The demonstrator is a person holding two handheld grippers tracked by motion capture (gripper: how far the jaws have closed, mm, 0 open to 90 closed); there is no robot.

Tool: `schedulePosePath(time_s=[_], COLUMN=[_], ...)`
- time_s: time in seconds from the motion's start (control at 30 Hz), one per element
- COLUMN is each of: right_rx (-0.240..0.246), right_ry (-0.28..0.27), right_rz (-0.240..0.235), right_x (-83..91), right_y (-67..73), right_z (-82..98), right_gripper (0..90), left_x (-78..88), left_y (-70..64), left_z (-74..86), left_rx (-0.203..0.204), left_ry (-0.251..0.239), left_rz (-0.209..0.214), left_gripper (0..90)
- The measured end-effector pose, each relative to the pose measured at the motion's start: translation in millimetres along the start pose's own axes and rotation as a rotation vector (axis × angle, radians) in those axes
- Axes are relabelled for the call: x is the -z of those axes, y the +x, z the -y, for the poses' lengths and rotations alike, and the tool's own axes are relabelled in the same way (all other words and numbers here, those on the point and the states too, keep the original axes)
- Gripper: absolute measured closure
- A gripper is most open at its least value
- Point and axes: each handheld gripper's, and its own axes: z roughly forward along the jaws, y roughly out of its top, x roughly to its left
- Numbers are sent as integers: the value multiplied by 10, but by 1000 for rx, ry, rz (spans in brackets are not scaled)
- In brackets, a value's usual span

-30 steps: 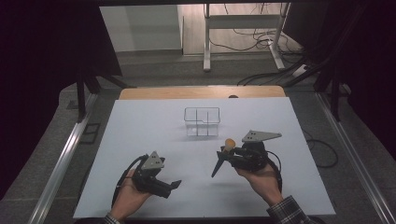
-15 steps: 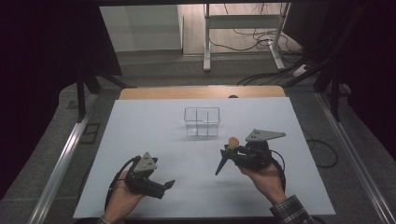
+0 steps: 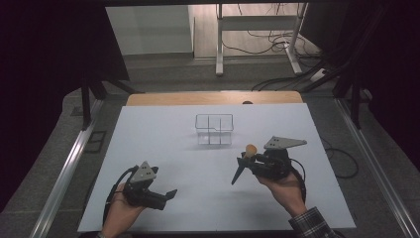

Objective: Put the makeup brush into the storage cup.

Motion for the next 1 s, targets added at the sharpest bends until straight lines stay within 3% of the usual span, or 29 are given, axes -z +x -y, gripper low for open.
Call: schedulePosePath(time_s=[0.5, 0.67, 1.0], right_rx=[1, 4, -9], right_ry=[-11, -12, -34], right_rz=[24, 28, 48], right_x=[58, 65, 120], right_y=[-65, -79, -137], right_z=[-8, -13, -47], right_gripper=[696, 696, 696], left_x=[178, 224, 288], left_y=[143, 186, 290], left_z=[153, 207, 321], left_rx=[51, 67, 117], left_ry=[-13, 2, -2], left_rz=[-39, -60, -64], left_gripper=[20, 20, 20])
